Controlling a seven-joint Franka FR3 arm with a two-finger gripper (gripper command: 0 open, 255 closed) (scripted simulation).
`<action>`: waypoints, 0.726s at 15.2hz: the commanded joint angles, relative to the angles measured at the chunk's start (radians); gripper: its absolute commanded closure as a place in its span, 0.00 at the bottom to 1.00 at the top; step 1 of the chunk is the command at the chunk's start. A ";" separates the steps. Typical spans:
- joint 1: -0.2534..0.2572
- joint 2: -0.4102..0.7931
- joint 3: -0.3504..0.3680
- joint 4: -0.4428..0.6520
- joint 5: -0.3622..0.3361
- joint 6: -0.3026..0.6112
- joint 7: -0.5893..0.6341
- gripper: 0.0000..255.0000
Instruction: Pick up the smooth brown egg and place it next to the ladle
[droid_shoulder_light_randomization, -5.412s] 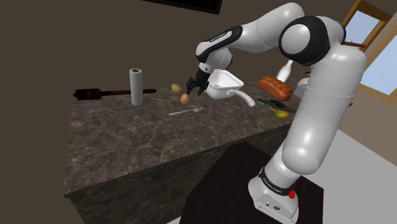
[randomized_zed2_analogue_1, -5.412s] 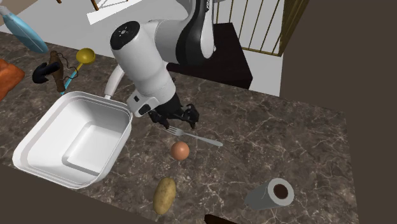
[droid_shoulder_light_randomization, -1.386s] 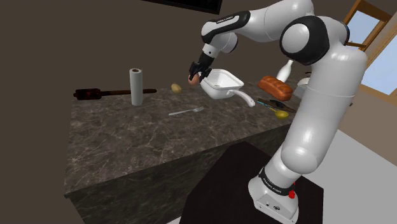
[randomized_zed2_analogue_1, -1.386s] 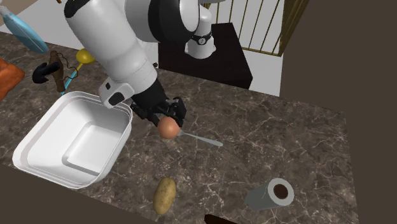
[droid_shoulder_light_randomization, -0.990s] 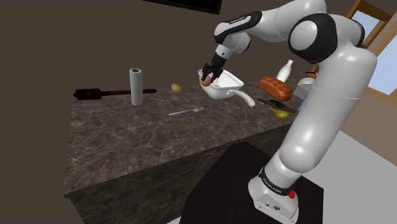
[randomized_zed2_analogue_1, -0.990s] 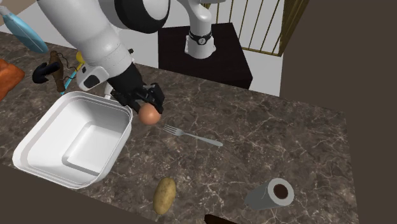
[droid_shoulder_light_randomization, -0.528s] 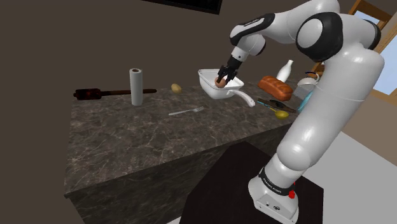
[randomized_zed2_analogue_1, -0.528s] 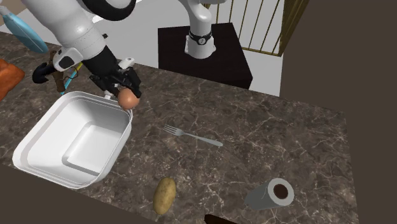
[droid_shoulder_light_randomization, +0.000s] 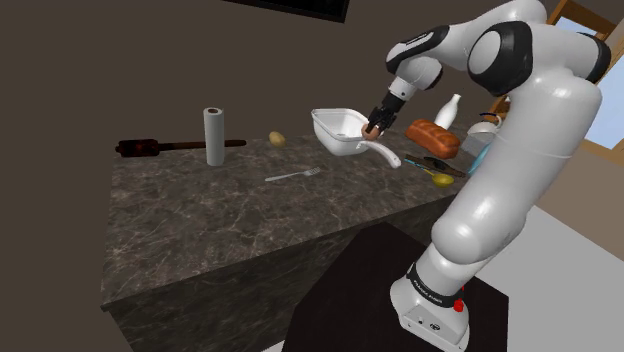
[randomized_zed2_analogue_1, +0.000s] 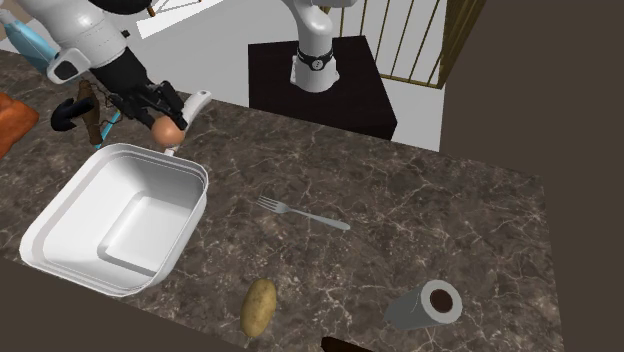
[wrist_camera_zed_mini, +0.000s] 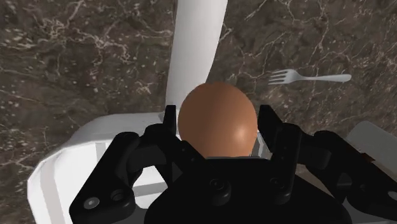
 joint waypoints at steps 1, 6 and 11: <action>-0.027 0.011 -0.020 0.013 0.001 -0.019 -0.046 1.00; -0.105 0.061 -0.069 0.074 0.010 -0.077 -0.161 1.00; -0.195 0.138 -0.108 0.166 0.033 -0.144 -0.278 1.00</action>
